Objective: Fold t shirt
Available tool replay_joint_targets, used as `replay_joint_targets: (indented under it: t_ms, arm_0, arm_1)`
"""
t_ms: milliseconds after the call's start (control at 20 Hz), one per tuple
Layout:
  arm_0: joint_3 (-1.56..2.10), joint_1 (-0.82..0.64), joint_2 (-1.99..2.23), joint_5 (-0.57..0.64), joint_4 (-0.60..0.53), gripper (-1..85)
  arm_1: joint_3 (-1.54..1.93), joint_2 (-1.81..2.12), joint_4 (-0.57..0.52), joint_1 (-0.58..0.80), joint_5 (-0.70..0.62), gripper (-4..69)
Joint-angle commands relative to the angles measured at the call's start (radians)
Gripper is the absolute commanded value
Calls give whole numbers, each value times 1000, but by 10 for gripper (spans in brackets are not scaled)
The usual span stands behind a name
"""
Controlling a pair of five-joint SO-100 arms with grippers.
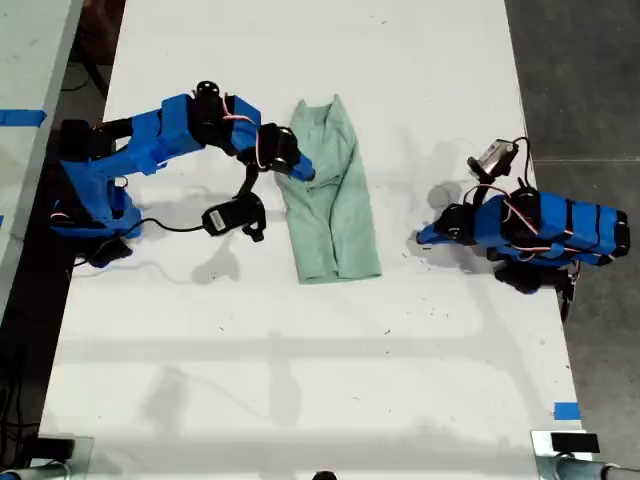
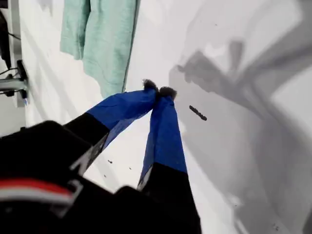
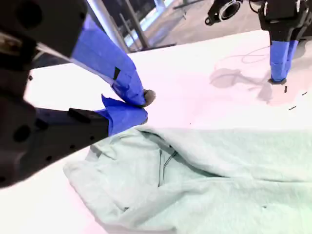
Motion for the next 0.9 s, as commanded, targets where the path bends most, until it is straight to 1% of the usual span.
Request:
replay_joint_targets:
  t_ms: [0,50,150,250,350,400,500,550,600,650,850]
  arm_0:
    - [387,15,431,-14,-163,-1]
    - [594,12,615,-23,-259,-1]
    - [977,-14,954,-51,-380,-1]
    - [1316,-18,1246,-83,-454,-1]
    - [1618,-11,1555,-100,-502,-1]
    - [1755,-5,1727,-101,-503,-1]
    - [1967,3,1976,-71,-443,-2]
    - [2039,-28,1953,-34,-446,-1]
    - [2057,-29,1963,-23,-448,-1]
    - [2040,-5,1967,-20,-451,-1]
    - [2057,-17,1967,-46,-433,-1]
  arm_1:
    - [57,17,5,-5,-11,14]
    - [57,17,5,-5,-9,14]
    - [57,17,6,-6,-6,14]
    - [57,17,6,-5,-5,14]
    - [57,17,8,-3,0,14]
    - [57,17,9,-3,2,14]
    - [57,17,11,-3,5,14]
    - [57,17,11,-2,8,14]
    - [57,17,12,-2,11,14]
    - [57,17,14,-3,14,14]
    - [57,17,17,-3,17,14]
